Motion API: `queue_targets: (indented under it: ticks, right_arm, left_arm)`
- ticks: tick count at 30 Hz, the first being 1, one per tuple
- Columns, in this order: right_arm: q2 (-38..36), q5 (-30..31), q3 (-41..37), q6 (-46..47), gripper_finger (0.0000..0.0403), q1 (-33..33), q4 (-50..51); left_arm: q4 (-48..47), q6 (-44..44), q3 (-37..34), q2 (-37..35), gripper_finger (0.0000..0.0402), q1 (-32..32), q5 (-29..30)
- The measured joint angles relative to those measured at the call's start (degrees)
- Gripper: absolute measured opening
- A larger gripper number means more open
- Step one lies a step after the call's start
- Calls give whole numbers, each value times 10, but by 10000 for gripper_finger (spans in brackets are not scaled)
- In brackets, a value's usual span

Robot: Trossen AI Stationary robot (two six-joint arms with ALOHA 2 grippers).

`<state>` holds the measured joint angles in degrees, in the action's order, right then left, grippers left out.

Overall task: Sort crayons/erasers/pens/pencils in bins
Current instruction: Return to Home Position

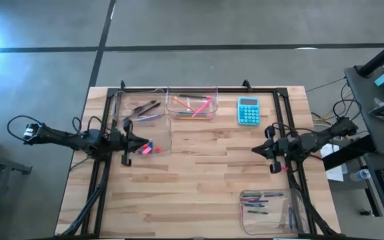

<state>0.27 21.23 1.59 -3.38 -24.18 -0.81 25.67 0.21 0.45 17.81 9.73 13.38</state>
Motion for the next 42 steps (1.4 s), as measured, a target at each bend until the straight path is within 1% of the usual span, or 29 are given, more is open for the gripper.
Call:
queue_targets:
  ticks: [3, 5, 7, 10, 15, 18, 20, 22, 27, 31, 37, 42]
  right_arm:
    - [18, -17, -7, 5, 9, 0, -28]
    - [21, -17, -8, 7, 9, 0, -28]
    - [22, -3, -8, 18, 9, 0, -27]
    - [25, 26, -8, 36, 9, 0, -27]
    - [34, 28, -8, 9, 9, 0, -27]
    - [38, 28, -8, 44, 9, 0, -27]
    - [40, 28, -7, 69, 9, 0, -27]
    - [41, 28, -7, 85, 9, 0, -27]
    - [40, 28, -7, 98, 9, 0, -27]
    - [40, 28, -7, 95, 9, 0, -27]
    - [40, 28, -7, 94, 9, 0, -28]
    - [40, 28, -7, 94, 9, 0, -28]
  left_arm:
    - [-21, 16, 0, 2, 0, 0, -37]
    - [-42, 17, 0, 3, 0, 0, -43]
    - [-71, 15, 0, 7, 0, 0, -50]
    - [-101, -19, 0, 13, 0, 0, -61]
    - [-139, -48, -1, 10, 0, 0, -94]
    - [-144, -57, -1, 5, 0, 0, -142]
    - [-146, -51, -1, -14, 0, 1, -159]
    - [-157, -31, -1, -41, 0, 1, -152]
    - [-234, -5, -1, -120, 0, 0, -80]
    - [-234, -1, -2, -171, 0, 0, -72]
    - [-214, 2, -2, -144, 0, 0, -21]
    - [-217, 2, -2, -123, 0, 0, -21]
